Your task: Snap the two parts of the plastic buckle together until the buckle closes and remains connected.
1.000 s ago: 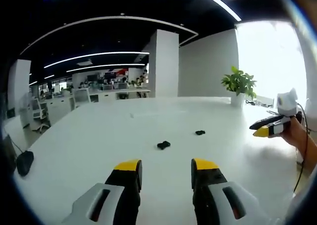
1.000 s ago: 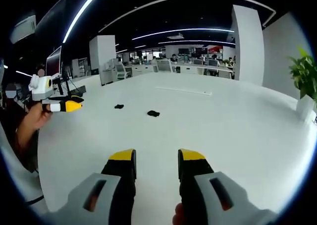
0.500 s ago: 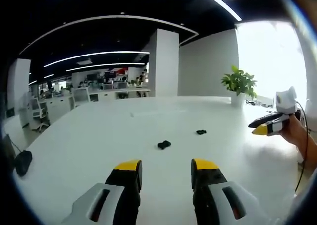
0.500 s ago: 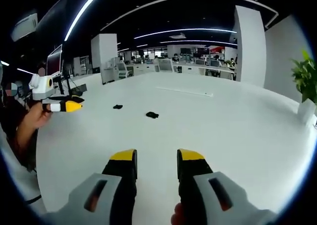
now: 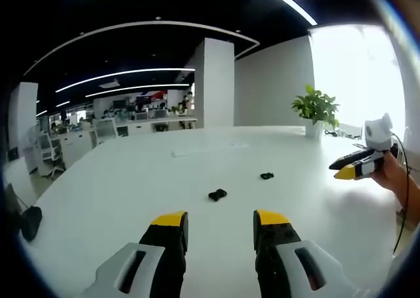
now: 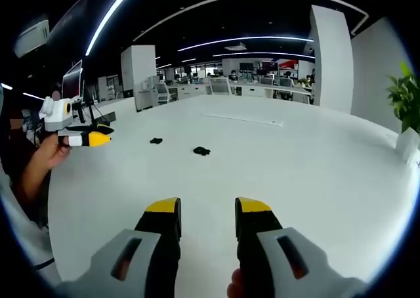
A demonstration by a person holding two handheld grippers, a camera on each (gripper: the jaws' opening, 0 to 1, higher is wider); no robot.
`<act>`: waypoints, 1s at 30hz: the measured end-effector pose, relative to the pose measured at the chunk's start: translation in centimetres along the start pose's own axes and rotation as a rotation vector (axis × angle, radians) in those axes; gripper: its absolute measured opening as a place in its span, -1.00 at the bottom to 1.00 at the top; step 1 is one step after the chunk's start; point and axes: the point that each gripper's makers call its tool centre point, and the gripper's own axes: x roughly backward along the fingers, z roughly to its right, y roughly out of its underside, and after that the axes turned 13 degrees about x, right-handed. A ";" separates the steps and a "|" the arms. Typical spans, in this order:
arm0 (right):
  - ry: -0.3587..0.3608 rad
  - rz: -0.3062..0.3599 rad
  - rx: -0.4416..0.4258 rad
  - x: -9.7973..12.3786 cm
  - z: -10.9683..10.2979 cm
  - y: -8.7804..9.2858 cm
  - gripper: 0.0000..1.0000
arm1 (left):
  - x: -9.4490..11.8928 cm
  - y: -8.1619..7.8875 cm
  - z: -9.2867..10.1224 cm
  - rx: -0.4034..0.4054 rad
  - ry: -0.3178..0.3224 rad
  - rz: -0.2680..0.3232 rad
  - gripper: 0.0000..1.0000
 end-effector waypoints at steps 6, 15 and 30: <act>-0.008 0.002 -0.003 -0.2 0.2 -0.1 -0.35 | -0.4 0.1 -0.1 -0.001 0.002 -0.005 -0.20; -0.012 0.007 0.021 -0.6 0.5 -0.6 -0.36 | -0.9 0.1 -0.3 -0.013 0.002 -0.014 -0.21; -0.028 0.003 0.033 -1.3 0.9 -1.1 -0.36 | -1.6 -0.7 -0.5 -0.036 0.006 -0.014 -0.20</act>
